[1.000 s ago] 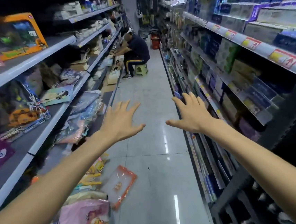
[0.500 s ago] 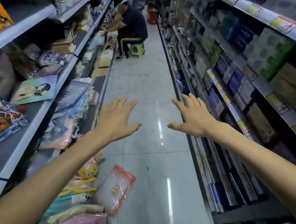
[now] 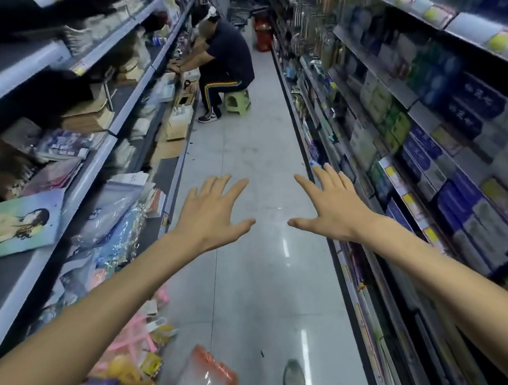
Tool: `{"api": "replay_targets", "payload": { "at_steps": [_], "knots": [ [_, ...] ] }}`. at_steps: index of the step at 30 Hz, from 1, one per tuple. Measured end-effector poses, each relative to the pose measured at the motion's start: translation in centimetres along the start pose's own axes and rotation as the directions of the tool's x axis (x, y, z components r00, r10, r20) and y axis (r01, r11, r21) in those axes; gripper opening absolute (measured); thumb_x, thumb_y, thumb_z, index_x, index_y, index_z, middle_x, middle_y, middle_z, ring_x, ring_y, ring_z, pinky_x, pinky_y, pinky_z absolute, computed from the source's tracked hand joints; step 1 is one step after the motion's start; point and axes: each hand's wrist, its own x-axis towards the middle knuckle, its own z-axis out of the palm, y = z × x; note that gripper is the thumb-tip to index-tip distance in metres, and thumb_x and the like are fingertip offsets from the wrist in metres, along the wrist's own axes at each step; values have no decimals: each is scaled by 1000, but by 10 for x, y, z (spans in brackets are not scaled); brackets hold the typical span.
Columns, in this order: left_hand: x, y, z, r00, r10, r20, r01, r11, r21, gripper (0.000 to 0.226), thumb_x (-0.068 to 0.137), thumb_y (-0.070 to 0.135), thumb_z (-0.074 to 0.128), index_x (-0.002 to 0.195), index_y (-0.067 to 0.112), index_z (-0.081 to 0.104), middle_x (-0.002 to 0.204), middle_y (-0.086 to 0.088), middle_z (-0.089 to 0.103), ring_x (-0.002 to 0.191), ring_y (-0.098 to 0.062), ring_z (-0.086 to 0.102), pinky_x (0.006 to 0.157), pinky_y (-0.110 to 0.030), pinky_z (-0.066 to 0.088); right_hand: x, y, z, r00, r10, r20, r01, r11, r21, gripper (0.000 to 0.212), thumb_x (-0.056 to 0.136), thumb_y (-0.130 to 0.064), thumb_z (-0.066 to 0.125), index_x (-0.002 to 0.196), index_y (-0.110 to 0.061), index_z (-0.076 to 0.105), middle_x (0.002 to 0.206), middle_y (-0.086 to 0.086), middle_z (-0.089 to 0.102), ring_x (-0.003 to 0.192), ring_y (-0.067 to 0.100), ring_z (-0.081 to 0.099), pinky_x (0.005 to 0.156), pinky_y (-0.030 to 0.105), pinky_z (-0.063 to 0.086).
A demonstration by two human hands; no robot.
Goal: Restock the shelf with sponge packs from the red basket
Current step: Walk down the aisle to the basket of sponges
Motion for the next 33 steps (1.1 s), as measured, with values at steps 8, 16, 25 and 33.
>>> {"api": "replay_targets", "payload": {
  "at_steps": [8,16,25,33],
  "knots": [
    [170,-33,-14,1000,-22,11,22,1000,11,87,84,73,41,160,36,20,167,-7,21,155,-30,18,120,-57,25,166,66,-38,1000,1,11,-1,1000,6,101,89,-75,49,164,-27,1,170,16,-5,157,35,-12,126,52,-2],
    [317,-88,0,999,-45,13,45,999,9,85,90,71,45,161,35,17,169,-7,19,156,-30,16,122,-54,22,324,106,-52,1000,-17,16,16,1000,17,101,89,-75,50,164,-28,1,171,15,-6,157,34,-14,127,51,-3],
    [528,-187,15,1000,-25,-3,25,1000,-5,86,88,72,43,161,34,18,168,-8,20,154,-32,19,122,-53,25,544,143,-74,999,-10,32,10,1000,-20,100,90,-74,50,164,-27,1,170,15,-5,157,34,-12,126,51,-3],
    [682,-261,5,1000,-24,7,23,1000,8,84,91,71,47,161,34,19,167,-6,22,153,-29,20,121,-51,27,700,175,-98,999,1,39,1,999,-38,98,91,-74,48,164,-27,1,171,14,-5,157,33,-11,127,51,1]
  ]
}}
